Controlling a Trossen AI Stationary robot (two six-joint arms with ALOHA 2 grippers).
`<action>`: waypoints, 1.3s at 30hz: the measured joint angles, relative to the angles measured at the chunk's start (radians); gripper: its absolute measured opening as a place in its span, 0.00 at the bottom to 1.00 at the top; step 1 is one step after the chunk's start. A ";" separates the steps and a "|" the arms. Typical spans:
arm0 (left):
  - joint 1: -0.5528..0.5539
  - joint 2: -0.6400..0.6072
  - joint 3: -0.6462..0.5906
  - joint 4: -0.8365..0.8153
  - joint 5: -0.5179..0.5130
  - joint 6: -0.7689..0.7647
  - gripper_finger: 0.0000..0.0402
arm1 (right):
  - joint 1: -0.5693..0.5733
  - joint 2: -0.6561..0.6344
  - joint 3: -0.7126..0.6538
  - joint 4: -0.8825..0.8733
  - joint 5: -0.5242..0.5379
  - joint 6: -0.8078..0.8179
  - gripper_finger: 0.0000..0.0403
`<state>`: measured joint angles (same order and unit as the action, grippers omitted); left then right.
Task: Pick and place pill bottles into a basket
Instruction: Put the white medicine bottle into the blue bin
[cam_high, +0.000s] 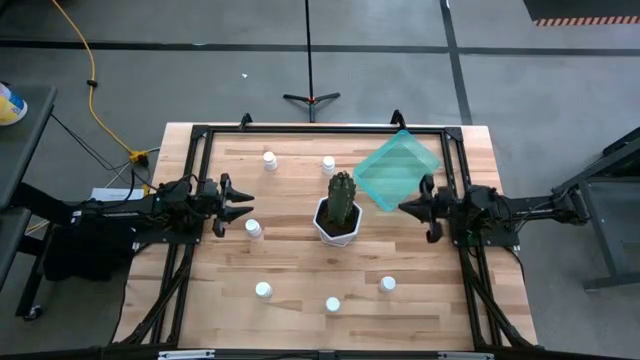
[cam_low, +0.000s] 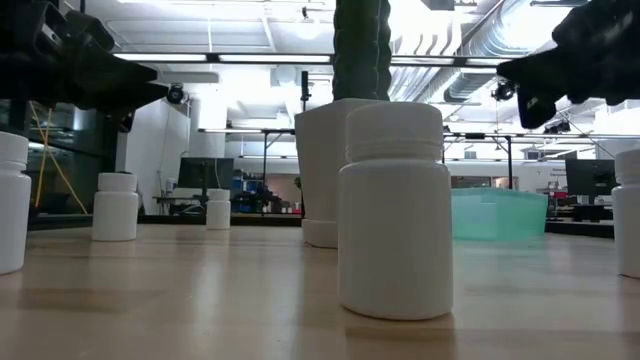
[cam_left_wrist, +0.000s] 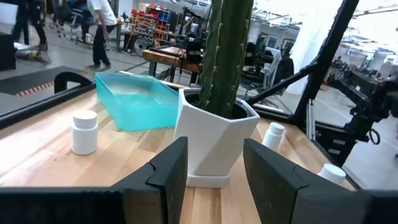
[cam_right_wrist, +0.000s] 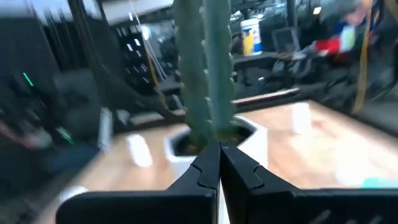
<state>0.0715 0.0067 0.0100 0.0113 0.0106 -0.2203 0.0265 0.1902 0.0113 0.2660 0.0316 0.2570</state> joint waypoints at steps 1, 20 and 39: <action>0.000 0.000 0.000 0.000 0.001 -0.003 0.48 | 0.000 0.000 0.000 0.009 0.006 0.051 0.00; 0.000 0.000 0.000 0.010 -0.021 -0.211 0.48 | -0.009 0.000 0.000 -0.051 0.266 0.489 0.00; 0.000 0.001 0.016 0.022 -0.148 -0.308 0.32 | -0.009 0.000 0.000 0.007 0.214 0.437 0.00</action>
<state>0.0719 0.0077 0.0260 0.0330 -0.1376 -0.5286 0.0177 0.1905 0.0113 0.2730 0.2455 0.6936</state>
